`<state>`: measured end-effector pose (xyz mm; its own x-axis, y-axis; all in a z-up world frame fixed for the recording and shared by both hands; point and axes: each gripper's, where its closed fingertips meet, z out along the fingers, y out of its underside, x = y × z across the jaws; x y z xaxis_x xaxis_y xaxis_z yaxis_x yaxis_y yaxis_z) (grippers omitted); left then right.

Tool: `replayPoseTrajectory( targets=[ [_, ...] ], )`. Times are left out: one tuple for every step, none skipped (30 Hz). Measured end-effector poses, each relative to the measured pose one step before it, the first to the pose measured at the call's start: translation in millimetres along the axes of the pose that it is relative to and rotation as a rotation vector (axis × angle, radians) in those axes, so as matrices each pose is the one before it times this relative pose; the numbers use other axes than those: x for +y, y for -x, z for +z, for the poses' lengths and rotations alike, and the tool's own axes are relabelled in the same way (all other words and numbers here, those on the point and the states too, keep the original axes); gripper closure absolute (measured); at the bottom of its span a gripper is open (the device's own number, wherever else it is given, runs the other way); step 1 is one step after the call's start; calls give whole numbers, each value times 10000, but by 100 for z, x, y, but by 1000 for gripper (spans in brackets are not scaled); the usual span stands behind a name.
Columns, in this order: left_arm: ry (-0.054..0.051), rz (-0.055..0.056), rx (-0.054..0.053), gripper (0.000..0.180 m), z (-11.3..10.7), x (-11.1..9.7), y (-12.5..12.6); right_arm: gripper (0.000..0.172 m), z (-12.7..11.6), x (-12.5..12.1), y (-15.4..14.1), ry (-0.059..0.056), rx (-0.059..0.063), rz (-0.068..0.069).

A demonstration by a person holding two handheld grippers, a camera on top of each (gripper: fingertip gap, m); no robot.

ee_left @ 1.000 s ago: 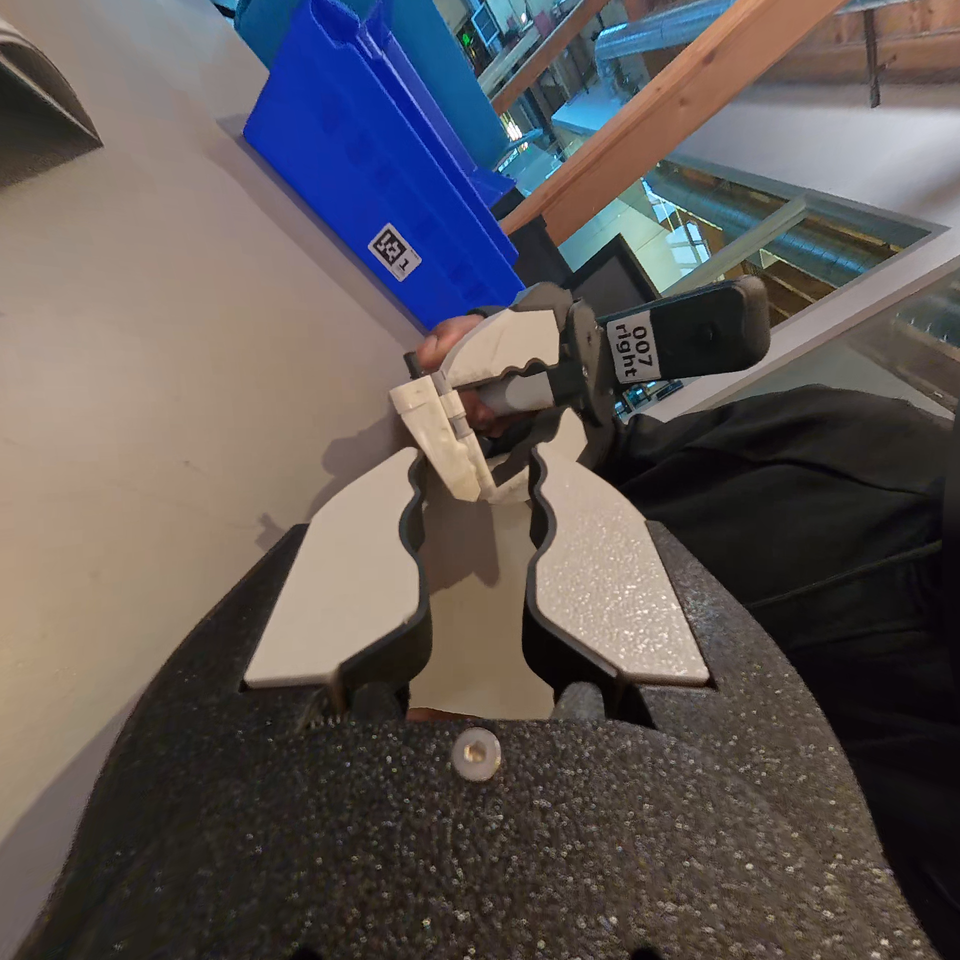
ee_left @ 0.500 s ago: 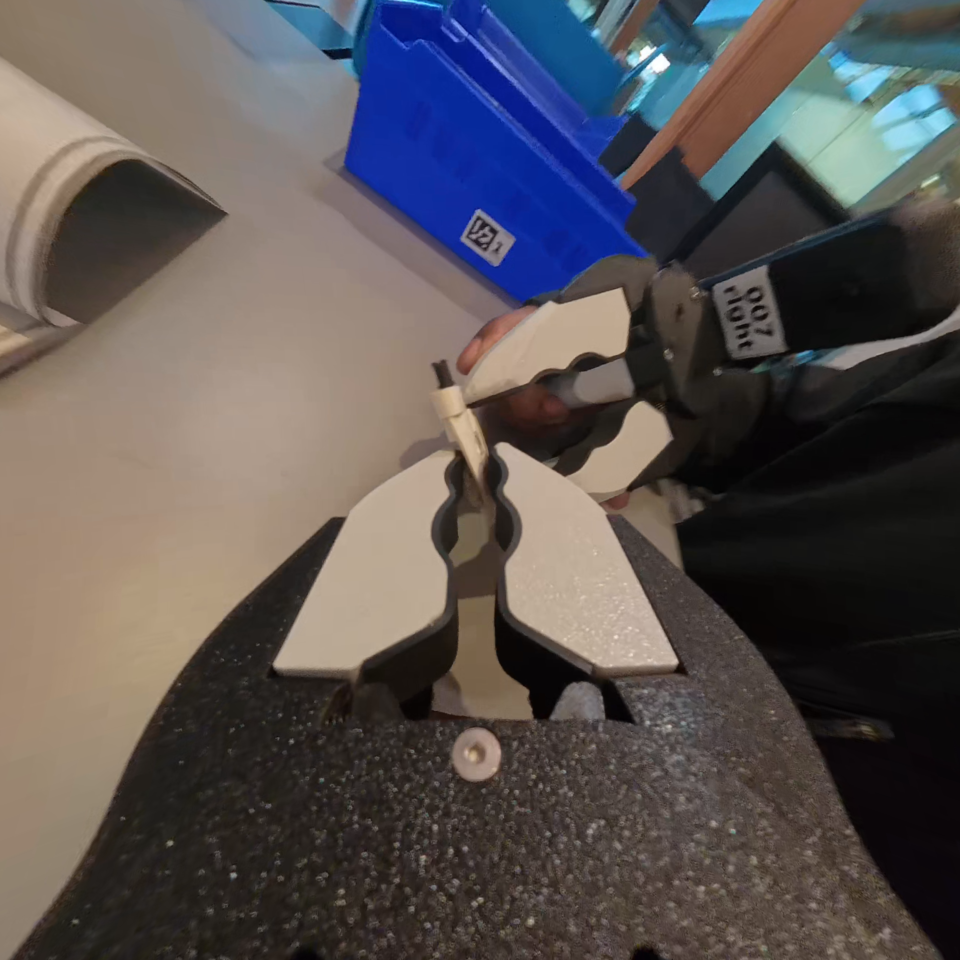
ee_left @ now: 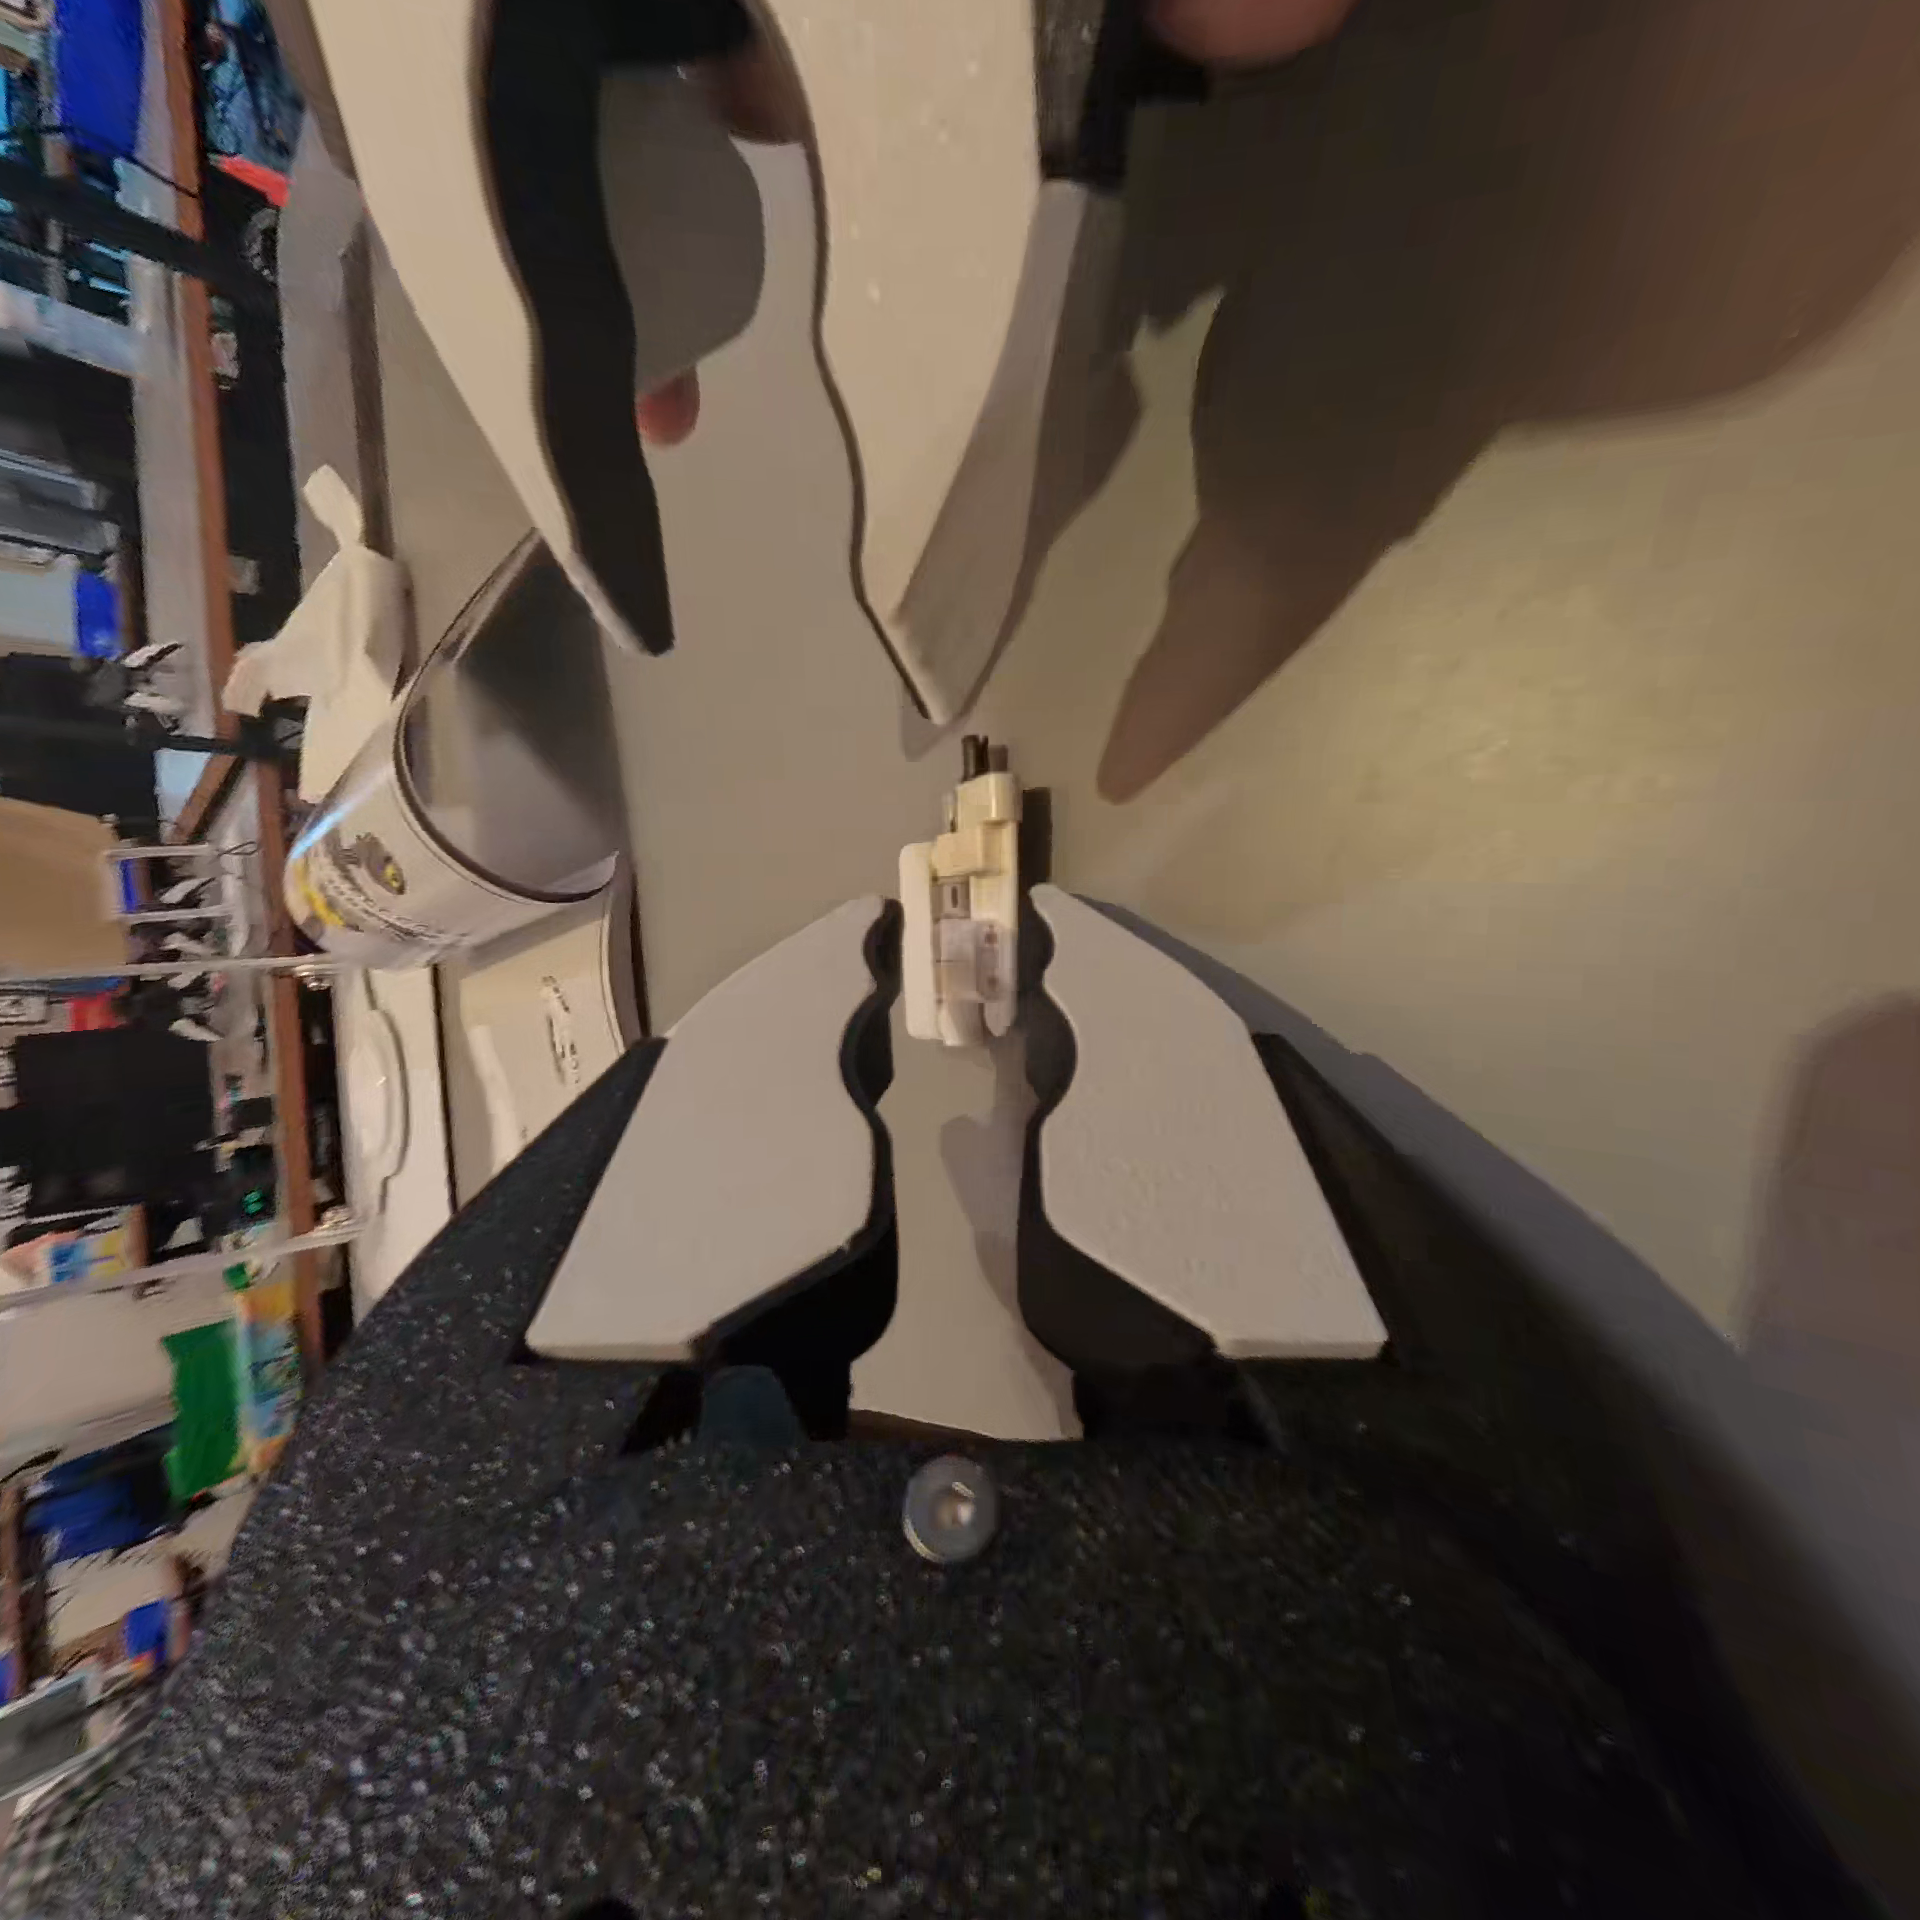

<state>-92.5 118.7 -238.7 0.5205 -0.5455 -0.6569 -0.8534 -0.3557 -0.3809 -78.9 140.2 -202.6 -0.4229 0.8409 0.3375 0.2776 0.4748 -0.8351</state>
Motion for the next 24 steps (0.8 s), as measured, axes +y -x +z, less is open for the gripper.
replayPoseTrajectory(
  targets=[
    [-86,-121,169,157,-216,-44,-80,123,-3,132,113,58,-79,-13],
    [-53,-99,180,155,-205,59,-111,123,2,123,154,59,-102,-19],
    [-55,-128,115,154,-186,117,-20,123,26,166,178,88,-110,-20],
    [-107,-218,114,152,-208,78,28,124,63,199,133,111,-76,-30],
    [-203,-343,76,150,-245,-15,167,124,71,174,130,103,-65,-54],
    [-272,-439,31,149,-279,-76,318,124,101,171,122,103,-74,-67],
    [-301,-514,-9,149,-281,-97,443,124,138,180,140,121,-94,-59],
    [-242,-575,-1,149,-217,-9,480,125,144,138,183,126,-125,-59],
    [-102,-536,160,149,-126,170,210,125,132,71,186,96,-129,-87],
    [30,-372,286,148,-44,301,-88,126,157,92,183,118,-137,-111],
    [114,-158,166,147,43,366,-93,127,203,169,173,177,-143,-122],
    [126,9,83,147,100,325,-99,127,213,216,103,207,-102,-139],
    [100,49,90,146,159,229,-166,129,163,95,18,128,-92,-114],
    [95,5,90,146,168,169,-168,130,127,60,44,113,-156,-89],
    [90,-19,75,146,152,120,-134,131,120,136,12,168,-184,-69],
    [36,-31,57,146,101,53,-89,133,116,205,-61,227,-163,-60],
    [-3,-65,28,146,54,40,-17,134,113,249,-103,260,-141,-64],
    [4,-95,-5,146,44,77,73,136,93,254,-40,248,-197,-58],
    [12,-91,4,146,13,96,90,139,55,102,47,143,-243,-19],
    [-28,-85,0,146,-11,56,105,141,47,46,86,110,-259,-9],
    [-57,-93,-12,146,-26,8,115,143,58,33,27,100,-202,2],
    [-32,-84,-11,146,-12,29,109,147,79,31,-38,98,-144,12],
    [-7,-56,-3,146,-1,51,70,151,91,19,-28,76,-130,10],
    [-9,-28,8,147,-13,23,29,154,90,-23,-11,40,-106,-8]
  ],
)
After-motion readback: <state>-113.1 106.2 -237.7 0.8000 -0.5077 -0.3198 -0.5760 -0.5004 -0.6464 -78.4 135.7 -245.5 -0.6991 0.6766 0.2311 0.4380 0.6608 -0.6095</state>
